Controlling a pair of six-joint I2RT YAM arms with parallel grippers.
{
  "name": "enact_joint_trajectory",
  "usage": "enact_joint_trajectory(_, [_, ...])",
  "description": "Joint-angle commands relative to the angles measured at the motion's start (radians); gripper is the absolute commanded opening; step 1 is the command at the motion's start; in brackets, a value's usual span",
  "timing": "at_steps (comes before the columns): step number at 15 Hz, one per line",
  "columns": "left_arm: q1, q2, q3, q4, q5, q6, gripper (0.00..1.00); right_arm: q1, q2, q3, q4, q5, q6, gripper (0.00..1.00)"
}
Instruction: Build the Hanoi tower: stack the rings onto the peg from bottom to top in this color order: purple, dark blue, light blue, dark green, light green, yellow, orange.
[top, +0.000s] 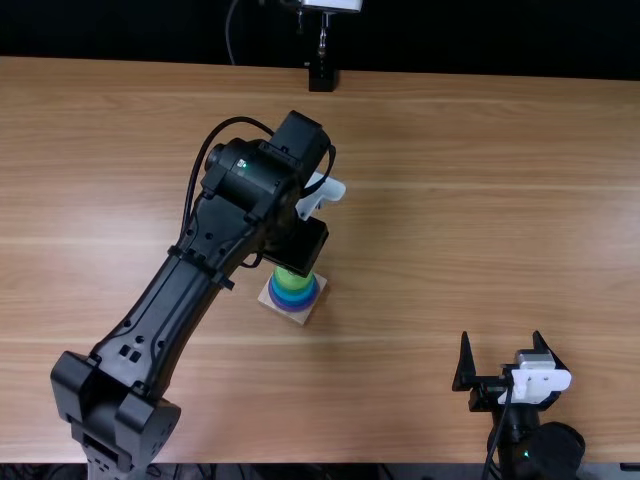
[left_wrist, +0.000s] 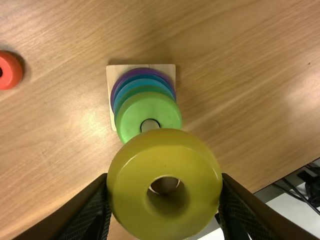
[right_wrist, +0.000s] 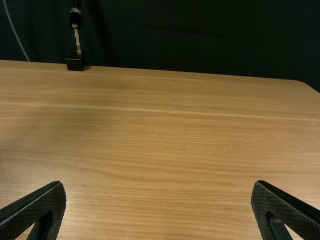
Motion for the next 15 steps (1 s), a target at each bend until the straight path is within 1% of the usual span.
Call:
enact_joint_trajectory(1, [-0.013, 0.017, 0.033, 0.003, 0.01, -0.009, 0.0, -0.011, -0.013, -0.057, -0.072, 0.012, -0.002, 1.0])
enact_joint_trajectory(2, [-0.013, 0.017, 0.028, -0.001, 0.012, -0.009, 0.12, -0.011, -0.013, -0.057, -0.072, 0.012, -0.002, 1.0])
enact_joint_trajectory(3, [-0.013, 0.017, 0.025, -0.006, 0.019, -0.011, 0.41, -0.011, -0.013, -0.057, -0.074, 0.012, -0.002, 1.0])
enact_joint_trajectory(4, [-0.013, 0.017, 0.025, -0.01, 0.034, -0.011, 0.75, -0.011, -0.013, -0.057, -0.072, 0.012, -0.002, 1.0])
enact_joint_trajectory(5, [-0.012, 0.015, 0.024, -0.014, 0.054, -0.013, 1.0, -0.011, -0.013, -0.057, -0.074, 0.012, -0.002, 1.0])
enact_joint_trajectory(6, [-0.01, 0.015, 0.017, -0.023, 0.065, -0.013, 1.0, -0.011, -0.013, -0.057, -0.074, 0.012, -0.002, 1.0])
enact_joint_trajectory(7, [-0.01, 0.015, 0.007, -0.027, 0.069, -0.016, 1.0, -0.011, -0.013, -0.057, -0.072, 0.01, -0.002, 1.0])
enact_joint_trajectory(12, [0.004, 0.008, 0.004, -0.001, 0.069, -0.018, 1.0, -0.011, -0.013, -0.057, -0.074, 0.012, -0.002, 1.0])
enact_joint_trajectory(14, [0.051, 0.002, 0.005, 0.006, 0.069, -0.018, 1.0, -0.011, -0.013, -0.057, -0.074, 0.012, -0.002, 1.0])
enact_joint_trajectory(15, [0.073, 0.002, 0.005, 0.036, 0.069, -0.018, 1.0, -0.011, -0.013, -0.057, -0.074, 0.012, -0.002, 1.0])
